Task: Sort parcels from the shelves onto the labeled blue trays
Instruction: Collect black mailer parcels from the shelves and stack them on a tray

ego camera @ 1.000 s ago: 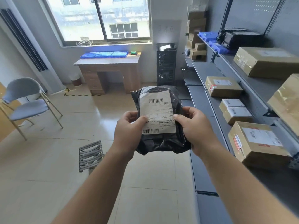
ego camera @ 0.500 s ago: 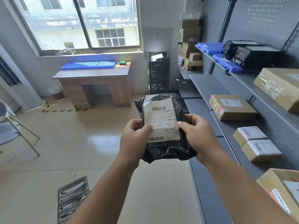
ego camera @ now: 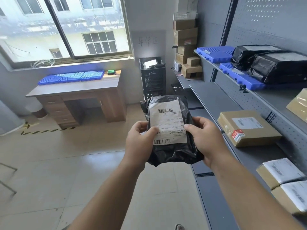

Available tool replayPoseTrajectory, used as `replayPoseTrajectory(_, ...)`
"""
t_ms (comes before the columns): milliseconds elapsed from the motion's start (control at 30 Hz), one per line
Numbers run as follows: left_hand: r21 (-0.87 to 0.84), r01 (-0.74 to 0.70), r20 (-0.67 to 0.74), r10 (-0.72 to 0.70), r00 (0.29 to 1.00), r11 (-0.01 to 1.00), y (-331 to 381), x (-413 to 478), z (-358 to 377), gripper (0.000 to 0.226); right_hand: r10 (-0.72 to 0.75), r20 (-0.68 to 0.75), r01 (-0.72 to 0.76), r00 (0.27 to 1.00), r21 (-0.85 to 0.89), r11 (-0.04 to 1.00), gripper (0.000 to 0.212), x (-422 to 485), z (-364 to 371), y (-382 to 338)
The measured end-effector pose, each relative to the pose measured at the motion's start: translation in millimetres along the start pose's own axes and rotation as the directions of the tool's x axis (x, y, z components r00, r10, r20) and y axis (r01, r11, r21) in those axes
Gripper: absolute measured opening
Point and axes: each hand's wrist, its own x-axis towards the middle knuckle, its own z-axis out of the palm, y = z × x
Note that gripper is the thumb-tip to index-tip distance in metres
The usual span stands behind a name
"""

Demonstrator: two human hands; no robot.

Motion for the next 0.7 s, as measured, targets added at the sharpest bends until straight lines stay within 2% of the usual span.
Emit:
replayPoseTrajectory(400,-0.018,-0.006,-0.098,0.005,0.995,1.000,27,174,62,0.028,-0.016,0.096,0.014,0.995,0.023,1.000,0.014,204,34,-24)
replayPoseTrajectory(700,-0.038,-0.007,-0.015,0.007,1.000,0.999,43,324,89,0.028,-0.030,0.019,0.029,0.999,0.035,0.999,0.014,333,73,-40)
